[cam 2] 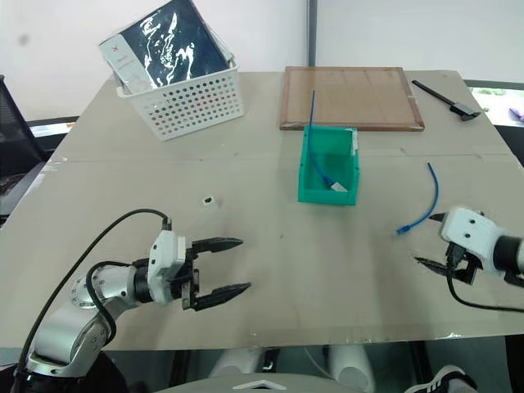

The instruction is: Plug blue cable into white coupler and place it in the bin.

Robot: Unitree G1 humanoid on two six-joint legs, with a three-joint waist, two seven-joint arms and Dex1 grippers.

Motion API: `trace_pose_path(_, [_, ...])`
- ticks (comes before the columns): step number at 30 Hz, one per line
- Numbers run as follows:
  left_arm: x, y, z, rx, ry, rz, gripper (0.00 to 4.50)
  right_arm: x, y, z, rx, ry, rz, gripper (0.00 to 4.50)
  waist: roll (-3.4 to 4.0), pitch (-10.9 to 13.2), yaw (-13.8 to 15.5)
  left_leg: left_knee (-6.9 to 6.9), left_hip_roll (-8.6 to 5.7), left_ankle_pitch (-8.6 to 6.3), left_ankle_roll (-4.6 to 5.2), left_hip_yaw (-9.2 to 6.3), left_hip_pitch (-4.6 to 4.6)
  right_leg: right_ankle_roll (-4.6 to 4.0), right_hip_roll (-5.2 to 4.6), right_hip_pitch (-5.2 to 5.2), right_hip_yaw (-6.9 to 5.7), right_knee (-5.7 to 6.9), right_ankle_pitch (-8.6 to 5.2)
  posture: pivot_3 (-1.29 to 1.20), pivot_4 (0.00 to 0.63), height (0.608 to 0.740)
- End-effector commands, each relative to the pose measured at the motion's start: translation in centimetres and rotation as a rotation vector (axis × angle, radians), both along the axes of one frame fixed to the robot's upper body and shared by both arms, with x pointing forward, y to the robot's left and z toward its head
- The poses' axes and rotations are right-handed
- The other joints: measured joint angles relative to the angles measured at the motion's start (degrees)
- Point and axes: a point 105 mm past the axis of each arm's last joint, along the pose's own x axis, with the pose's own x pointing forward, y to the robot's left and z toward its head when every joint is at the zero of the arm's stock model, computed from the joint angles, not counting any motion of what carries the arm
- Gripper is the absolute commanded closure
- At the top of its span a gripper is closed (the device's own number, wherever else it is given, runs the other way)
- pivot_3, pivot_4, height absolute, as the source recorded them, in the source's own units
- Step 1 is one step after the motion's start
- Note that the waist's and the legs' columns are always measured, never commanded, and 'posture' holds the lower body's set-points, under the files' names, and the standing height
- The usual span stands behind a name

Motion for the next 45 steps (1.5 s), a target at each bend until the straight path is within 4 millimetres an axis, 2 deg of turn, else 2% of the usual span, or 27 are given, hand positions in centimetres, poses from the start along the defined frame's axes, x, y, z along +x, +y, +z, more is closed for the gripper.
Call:
trace_pose_path(1, [-0.6,-0.8,1.1,-0.003,-0.063,-0.054,0.0,1.1,-0.2,0.4,-0.066,0.008,0.081,0.65,0.0,0.0,0.0,0.0,0.02,0.0,0.0,-0.01,0.02,0.0,0.01,0.01,-0.01,0.0,0.0,0.0,0.15,0.74])
trace_pose_path(2, [-0.6,-0.9,1.2,-0.002,-0.07,-0.054,0.0,1.8,-0.1,0.4,-0.101,0.003,0.113,1.08,0.0,0.0,0.1,0.0,0.02,0.0,0.0,-0.01,0.0,-0.01,0.01,-0.01,-0.01,0.01,0.0,0.0,0.15,0.74])
trace_pose_path(12, [-0.6,-1.5,2.0,-0.005,-0.111,-0.061,0.0,5.2,0.7,-1.9,-0.263,0.081,0.297,1.08,0.06,0.2,0.0,-0.01,-0.01,0.0,-0.01,0.12,-0.01,-0.04,0.0,-0.09,0.17,0.0,0.03,0.0,0.15,0.74])
trace_pose_path(15, [-0.7,-1.6,1.9,-0.008,-0.112,-0.054,0.0,5.5,1.0,-2.9,-0.267,0.123,0.322,1.88,0.03,0.2,-0.1,-0.01,-0.01,0.0,-0.01,0.16,0.01,-0.04,0.01,-0.09,0.22,0.0,0.03,0.0,0.15,0.74])
trace_pose_path(18, [-0.7,-1.6,1.8,-0.006,-0.113,-0.048,0.0,5.9,1.2,-3.5,-0.265,0.142,0.324,3.18,-0.12,0.1,-0.5,-0.01,0.01,0.0,-0.01,0.15,0.05,-0.09,0.03,-0.07,0.22,0.02,0.07,0.0,0.15,0.74])
trace_pose_path(20, [-0.7,-1.5,1.8,-0.004,-0.115,-0.045,0.0,6.0,1.0,-3.7,-0.271,0.149,0.324,4.21,-0.18,0.1,-0.9,0.0,0.03,0.0,0.0,0.16,0.12,-0.1,0.04,0.0,0.23,0.03,0.11,0.0,0.15,0.74])
trace_pose_path(21, [-0.7,-1.5,1.8,-0.004,-0.116,-0.043,0.0,5.9,1.1,-3.6,-0.261,0.154,0.327,4.41,-0.18,0.1,-1.1,0.01,0.03,0.0,0.0,0.16,0.12,-0.08,0.04,0.0,0.24,0.03,0.15,0.0,0.15,0.74])
trace_pose_path(24, [-0.6,-1.4,1.7,-0.004,-0.116,-0.033,0.0,5.4,1.9,-3.1,-0.189,0.181,0.316,4.41,-0.18,0.1,-1.2,0.06,0.03,0.01,0.01,0.19,0.19,-0.06,0.05,0.04,0.3,0.09,0.22,0.0,0.15,0.74])
trace_pose_path(25, [-0.6,-1.4,1.6,0.001,-0.117,-0.022,0.0,4.7,2.8,-2.7,-0.159,0.21,0.326,4.41,-0.18,0.1,-1.2,0.06,0.03,0.01,0.01,0.18,0.19,-0.07,0.06,0.04,0.3,0.1,0.22,0.0,0.15,0.74])
trace_pose_path(28, [0.0,-1.1,1.3,0.008,-0.118,0.032,0.0,2.8,6.4,-2.0,-0.076,0.266,0.365,4.41,-0.15,0.1,-1.0,0.0,0.04,0.0,0.0,0.05,0.09,-0.09,0.06,-0.05,0.22,0.1,0.22,0.0,0.15,0.74])
trace_pose_path(30, [0.5,-0.9,1.2,0.015,-0.126,0.072,0.0,2.1,9.2,-2.2,-0.064,0.267,0.392,4.41,-0.1,0.1,-1.3,-0.01,0.06,0.0,0.0,0.08,0.0,0.01,0.05,-0.19,0.25,0.1,0.28,0.0,0.15,0.74])
trace_pose_path(32, [0.9,-0.7,1.0,0.025,-0.136,0.091,0.0,1.8,11.0,-2.6,-0.066,0.27,0.405,4.41,-0.1,0.1,-1.3,-0.02,0.08,0.0,-0.01,0.11,-0.01,0.03,0.05,-0.21,0.28,0.08,0.28,0.0,0.15,0.74])
trace_pose_path(35, [1.0,-0.5,0.5,0.068,-0.112,0.063,0.0,3.5,16.9,-4.4,-0.092,0.209,0.431,4.41,-0.24,0.1,-1.7,-0.01,0.12,-0.01,-0.01,0.16,0.05,-0.04,0.14,-0.21,0.31,0.1,0.23,0.0,0.15,0.74])
trace_pose_path(38, [1.5,-0.2,0.3,0.103,-0.125,0.049,0.0,4.1,18.8,-5.2,-0.12,0.202,0.45,4.41,-0.3,0.0,-1.4,0.0,0.23,0.03,-0.08,0.12,0.1,-0.17,0.36,-0.21,0.28,0.15,0.29,0.0,0.15,0.74])
trace_pose_path(41, [2.2,-0.1,-0.1,0.143,-0.122,0.043,0.0,5.1,19.5,-5.1,-0.103,0.144,0.447,3.49,-0.45,-0.1,-1.3,0.0,0.25,0.04,-0.1,0.07,0.12,-0.16,0.38,-0.15,0.22,0.14,0.32,0.0,0.15,0.74])
trace_pose_path(42, [2.4,0.0,-0.3,0.158,-0.119,0.042,0.0,5.2,19.5,-5.0,-0.093,0.138,0.446,2.92,-0.49,-0.1,-1.4,0.0,0.25,0.05,-0.11,0.08,0.11,-0.15,0.38,-0.16,0.22,0.13,0.33,0.0,0.15,0.74])
trace_pose_path(45, [3.4,-0.5,-0.4,0.175,-0.116,0.029,0.0,3.9,18.7,-2.7,0.028,0.117,0.442,1.69,-0.47,-0.1,-1.2,0.0,0.25,0.05,-0.12,0.07,0.09,-0.13,0.37,-0.17,0.22,0.12,0.35,0.0,0.15,0.74])
